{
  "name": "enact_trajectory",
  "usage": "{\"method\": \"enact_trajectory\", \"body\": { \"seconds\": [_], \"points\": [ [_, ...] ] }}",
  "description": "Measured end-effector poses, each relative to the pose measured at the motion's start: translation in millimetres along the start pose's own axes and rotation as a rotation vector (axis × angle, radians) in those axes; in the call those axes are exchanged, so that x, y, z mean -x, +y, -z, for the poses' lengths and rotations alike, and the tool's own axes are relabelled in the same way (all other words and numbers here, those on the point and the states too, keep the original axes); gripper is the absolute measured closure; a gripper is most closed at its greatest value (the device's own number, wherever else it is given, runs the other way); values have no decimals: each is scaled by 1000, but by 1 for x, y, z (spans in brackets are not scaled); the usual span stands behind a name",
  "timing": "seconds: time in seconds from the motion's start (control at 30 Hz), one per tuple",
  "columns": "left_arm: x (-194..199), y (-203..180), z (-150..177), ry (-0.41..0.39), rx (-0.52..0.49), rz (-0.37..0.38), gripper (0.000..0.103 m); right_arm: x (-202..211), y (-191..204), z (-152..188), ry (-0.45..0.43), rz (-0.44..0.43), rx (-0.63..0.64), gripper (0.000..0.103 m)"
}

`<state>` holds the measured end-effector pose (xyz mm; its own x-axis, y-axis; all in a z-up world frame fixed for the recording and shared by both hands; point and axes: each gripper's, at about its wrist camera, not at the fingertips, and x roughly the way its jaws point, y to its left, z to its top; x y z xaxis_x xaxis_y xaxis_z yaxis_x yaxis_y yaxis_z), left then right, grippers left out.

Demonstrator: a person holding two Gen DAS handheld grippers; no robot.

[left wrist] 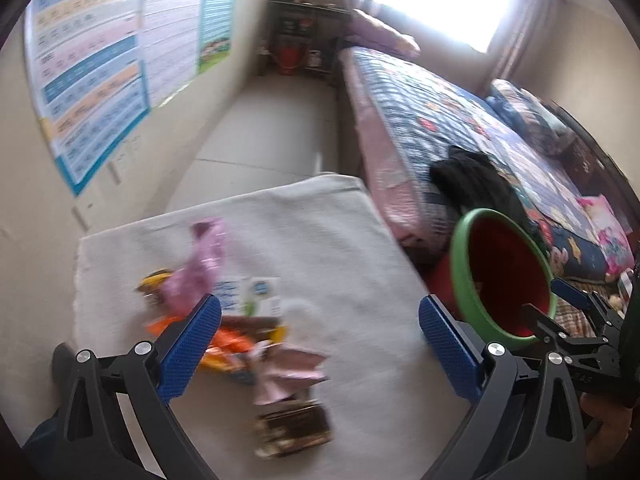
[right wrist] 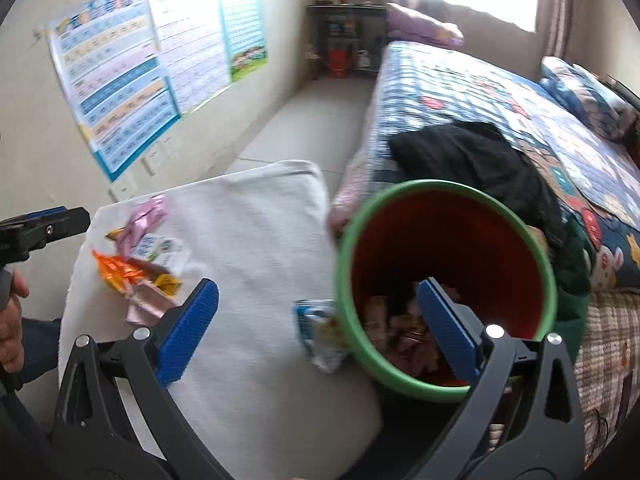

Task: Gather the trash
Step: 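Move both tools back over the table toward the remaining wrappers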

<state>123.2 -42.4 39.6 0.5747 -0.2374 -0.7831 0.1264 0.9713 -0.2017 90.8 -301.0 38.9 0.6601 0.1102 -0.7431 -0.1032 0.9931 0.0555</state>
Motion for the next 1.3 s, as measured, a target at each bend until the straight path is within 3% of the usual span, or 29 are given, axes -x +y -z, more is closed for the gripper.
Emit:
{"method": "enact_trajectory", "body": {
  "seconds": [0.47,0.83,1.1,1.3],
  "points": [
    [20,98,27,-11,147,-82,8,-22,88,0,50,-124,133,5],
    [3,126,53,55,236,-102,8,-61,134,24,162,-195,207,5],
    [-33,131,69,145,314,-32,8,-93,147,37,223,-228,252,5],
    [-66,139,74,183,427,4,9,-114,151,43,250,-243,309,9]
  ]
}}
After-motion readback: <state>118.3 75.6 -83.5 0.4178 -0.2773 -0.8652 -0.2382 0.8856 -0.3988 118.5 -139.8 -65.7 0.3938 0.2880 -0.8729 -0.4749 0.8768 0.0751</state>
